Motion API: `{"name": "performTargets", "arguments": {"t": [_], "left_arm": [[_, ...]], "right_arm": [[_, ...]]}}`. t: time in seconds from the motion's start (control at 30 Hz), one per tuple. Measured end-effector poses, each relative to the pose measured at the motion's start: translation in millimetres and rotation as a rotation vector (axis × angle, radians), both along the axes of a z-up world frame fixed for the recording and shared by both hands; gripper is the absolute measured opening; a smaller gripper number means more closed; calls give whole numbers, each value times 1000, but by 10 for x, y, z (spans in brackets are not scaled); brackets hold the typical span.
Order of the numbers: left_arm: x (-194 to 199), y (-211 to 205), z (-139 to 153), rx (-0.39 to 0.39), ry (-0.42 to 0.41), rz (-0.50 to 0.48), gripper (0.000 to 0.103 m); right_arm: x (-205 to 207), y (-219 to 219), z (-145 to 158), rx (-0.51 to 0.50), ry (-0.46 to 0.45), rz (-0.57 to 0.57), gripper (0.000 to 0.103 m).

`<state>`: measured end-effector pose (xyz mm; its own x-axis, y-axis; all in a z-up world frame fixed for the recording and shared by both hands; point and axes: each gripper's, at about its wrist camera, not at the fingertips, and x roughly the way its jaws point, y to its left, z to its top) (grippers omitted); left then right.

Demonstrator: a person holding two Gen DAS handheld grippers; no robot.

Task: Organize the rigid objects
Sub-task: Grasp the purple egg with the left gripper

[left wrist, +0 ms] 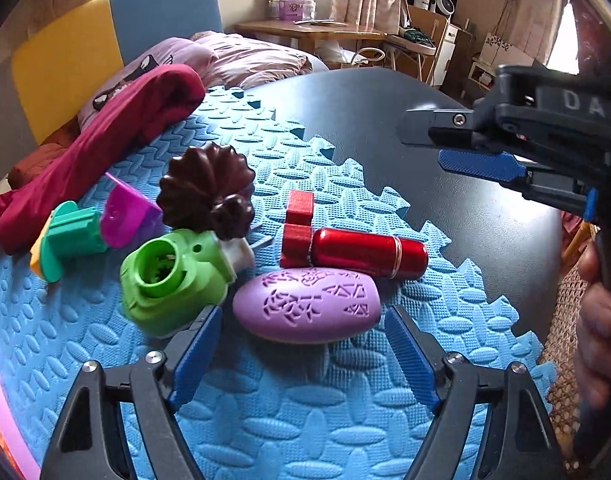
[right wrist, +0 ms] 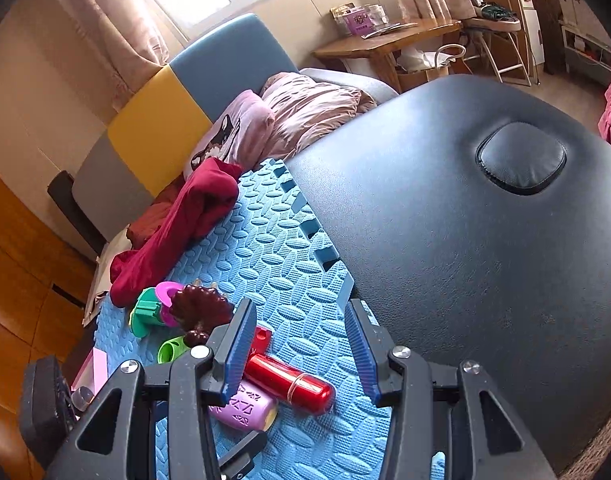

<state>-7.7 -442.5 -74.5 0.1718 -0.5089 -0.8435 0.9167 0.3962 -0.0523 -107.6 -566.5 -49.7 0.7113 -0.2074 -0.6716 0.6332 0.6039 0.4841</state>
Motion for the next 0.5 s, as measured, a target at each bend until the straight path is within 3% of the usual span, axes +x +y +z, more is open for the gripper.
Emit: {"name": "performTargets", "arguments": {"t": [0.23,0.5], "left_arm": [[23,-12,-95,9,21,6,76],[0,688,-76,-15,32,99,76]], "right_arm": [[26,11,-24,5,16,15,46],[184,122,-106,28,55,126,46]]}}
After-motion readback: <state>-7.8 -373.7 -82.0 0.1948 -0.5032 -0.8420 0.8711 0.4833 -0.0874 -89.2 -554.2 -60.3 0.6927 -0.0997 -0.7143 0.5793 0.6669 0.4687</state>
